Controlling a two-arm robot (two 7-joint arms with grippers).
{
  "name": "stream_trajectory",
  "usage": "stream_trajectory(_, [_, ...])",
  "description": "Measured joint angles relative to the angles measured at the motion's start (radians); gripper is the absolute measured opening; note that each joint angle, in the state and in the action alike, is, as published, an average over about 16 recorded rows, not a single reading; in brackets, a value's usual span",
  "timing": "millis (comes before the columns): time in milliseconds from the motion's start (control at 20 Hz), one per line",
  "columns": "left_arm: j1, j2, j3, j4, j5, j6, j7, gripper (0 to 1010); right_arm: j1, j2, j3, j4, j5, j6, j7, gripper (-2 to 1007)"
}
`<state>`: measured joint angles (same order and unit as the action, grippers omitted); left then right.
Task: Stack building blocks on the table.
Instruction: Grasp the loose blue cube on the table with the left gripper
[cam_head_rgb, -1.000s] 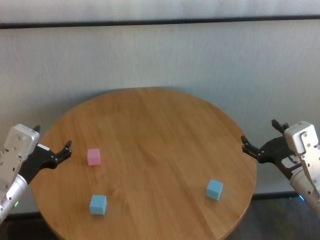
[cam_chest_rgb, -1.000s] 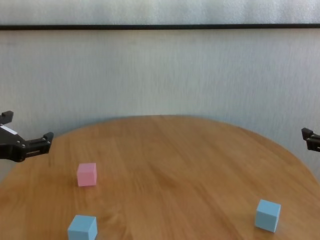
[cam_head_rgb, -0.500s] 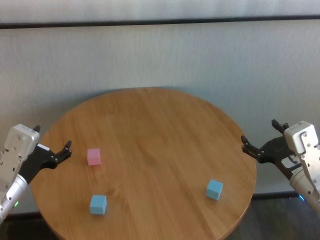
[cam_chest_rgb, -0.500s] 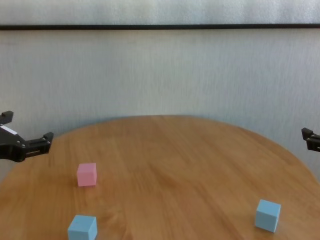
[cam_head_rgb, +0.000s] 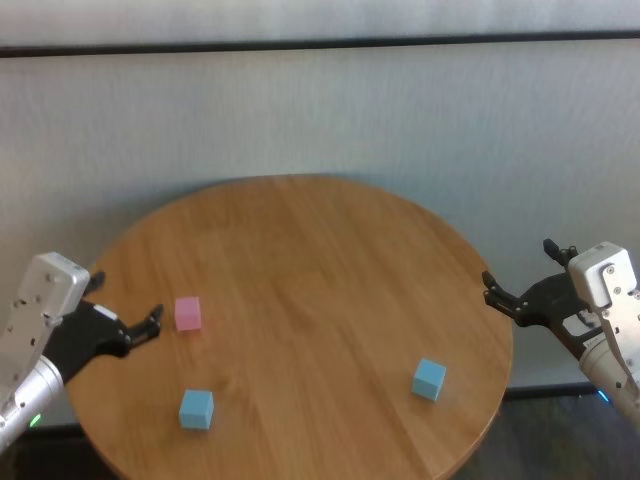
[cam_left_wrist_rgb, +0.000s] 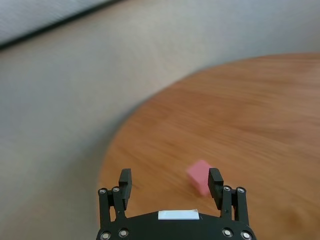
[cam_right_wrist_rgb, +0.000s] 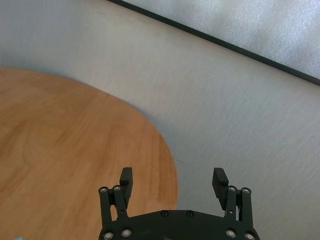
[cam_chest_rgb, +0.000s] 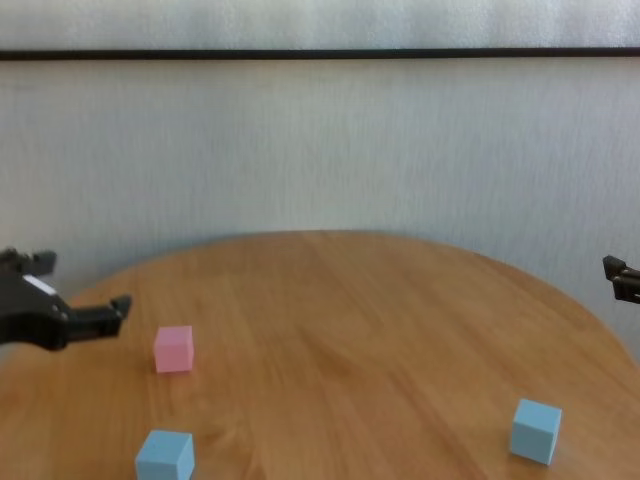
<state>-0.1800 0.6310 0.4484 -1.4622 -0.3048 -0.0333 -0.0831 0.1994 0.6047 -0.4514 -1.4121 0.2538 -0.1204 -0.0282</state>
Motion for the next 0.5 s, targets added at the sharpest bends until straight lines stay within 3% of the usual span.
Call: stream_trajectory(500, [0.049,0.040,-0.021,-0.100,-0.109,0.219,-0.132,999,0.000,0.000,0.000,0.000,0.000,0.000,0.000,1005])
